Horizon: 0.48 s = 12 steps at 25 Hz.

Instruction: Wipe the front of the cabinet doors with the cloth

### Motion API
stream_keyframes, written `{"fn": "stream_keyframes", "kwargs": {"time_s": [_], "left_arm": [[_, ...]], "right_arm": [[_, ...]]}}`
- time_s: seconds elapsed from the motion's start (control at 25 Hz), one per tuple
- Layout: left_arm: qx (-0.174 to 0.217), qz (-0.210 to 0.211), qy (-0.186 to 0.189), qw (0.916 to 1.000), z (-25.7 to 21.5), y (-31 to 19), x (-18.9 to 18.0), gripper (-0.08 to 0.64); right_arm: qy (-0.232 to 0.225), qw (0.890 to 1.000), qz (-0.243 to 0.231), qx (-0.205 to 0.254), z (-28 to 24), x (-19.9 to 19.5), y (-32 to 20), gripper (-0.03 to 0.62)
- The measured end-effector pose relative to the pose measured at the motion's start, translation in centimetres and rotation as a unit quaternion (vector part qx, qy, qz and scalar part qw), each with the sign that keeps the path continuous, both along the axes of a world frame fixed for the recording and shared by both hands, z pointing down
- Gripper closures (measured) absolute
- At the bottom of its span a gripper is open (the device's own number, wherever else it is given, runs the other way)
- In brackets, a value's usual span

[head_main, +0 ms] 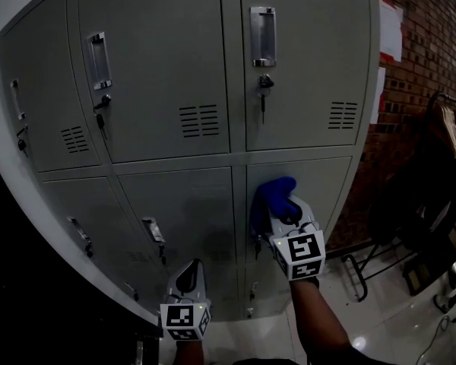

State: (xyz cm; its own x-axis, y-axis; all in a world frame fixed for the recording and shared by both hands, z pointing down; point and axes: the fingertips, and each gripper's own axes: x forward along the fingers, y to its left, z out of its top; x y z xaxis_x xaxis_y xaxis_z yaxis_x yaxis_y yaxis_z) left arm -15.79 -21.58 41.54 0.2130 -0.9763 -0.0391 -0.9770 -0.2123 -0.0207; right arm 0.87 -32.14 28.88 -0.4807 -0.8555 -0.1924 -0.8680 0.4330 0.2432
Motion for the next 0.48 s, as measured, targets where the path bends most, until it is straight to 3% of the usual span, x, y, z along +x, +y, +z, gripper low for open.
{"fn": "stream_keyframes", "kwargs": {"time_s": [0.48], "left_arm": [[0.004,0.009,0.001,0.9999,-0.3,-0.2,1.2,0.546]], "right_arm": [[-0.006,0.999,0.048,-0.016,0.9,6.3,-1.0,0.538]]}}
